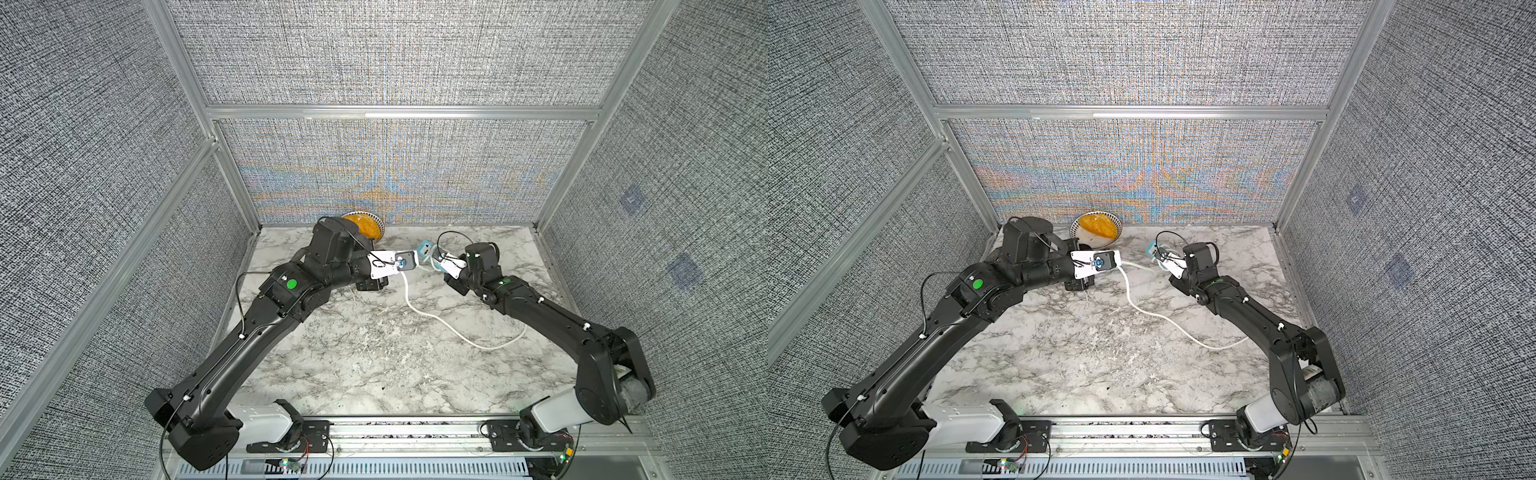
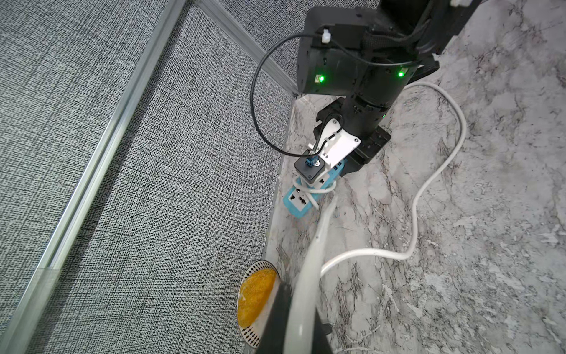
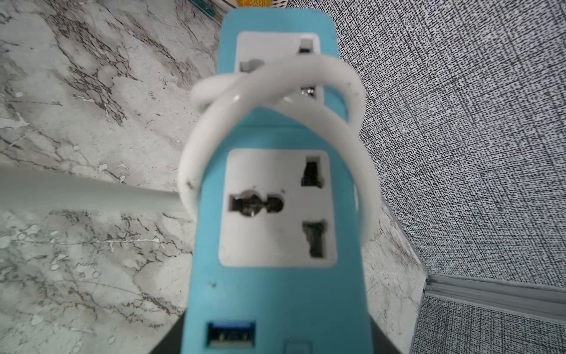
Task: Wrap the cord around the power strip
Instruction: Wrap the power cord around the power strip.
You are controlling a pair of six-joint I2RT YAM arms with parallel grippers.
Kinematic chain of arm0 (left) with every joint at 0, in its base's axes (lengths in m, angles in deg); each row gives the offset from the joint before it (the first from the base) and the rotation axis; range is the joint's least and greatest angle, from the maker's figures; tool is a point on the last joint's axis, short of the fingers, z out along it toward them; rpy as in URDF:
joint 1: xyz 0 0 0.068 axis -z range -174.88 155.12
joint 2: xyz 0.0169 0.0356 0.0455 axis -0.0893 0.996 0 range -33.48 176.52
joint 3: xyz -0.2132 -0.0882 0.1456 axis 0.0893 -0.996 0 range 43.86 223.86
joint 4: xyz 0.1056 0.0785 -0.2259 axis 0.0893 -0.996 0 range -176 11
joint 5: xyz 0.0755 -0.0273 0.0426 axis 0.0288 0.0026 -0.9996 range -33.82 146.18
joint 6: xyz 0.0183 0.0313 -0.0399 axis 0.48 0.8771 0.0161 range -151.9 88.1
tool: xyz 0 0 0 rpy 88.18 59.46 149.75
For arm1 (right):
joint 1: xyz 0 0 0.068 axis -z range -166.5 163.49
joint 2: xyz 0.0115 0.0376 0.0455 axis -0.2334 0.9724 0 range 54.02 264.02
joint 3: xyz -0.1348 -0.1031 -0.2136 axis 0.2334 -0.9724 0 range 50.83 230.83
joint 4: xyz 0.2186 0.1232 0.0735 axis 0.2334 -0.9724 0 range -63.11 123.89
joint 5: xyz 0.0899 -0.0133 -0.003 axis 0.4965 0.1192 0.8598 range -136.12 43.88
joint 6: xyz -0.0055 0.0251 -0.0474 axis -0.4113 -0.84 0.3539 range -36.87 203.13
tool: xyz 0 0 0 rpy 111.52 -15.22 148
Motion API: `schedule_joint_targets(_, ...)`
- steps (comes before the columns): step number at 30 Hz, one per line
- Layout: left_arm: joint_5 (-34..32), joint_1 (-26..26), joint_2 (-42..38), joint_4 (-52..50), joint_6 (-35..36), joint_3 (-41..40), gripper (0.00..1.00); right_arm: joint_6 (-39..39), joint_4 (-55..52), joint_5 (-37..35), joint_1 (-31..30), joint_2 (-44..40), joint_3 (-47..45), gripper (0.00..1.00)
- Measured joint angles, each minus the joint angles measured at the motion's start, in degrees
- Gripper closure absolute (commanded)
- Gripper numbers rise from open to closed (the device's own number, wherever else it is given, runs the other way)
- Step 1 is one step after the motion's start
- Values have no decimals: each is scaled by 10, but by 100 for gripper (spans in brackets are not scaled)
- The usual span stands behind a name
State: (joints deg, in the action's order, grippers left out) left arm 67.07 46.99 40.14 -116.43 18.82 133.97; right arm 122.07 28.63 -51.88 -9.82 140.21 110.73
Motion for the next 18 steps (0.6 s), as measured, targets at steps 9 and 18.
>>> schedule_joint_targets(9,17,-2,32,-4,10,53,100,35,13,62,0,-83,-78,100)
schedule_joint_targets(18,34,-39,83,-35,24,130,100,83,11,156,5,-152,-121,100)
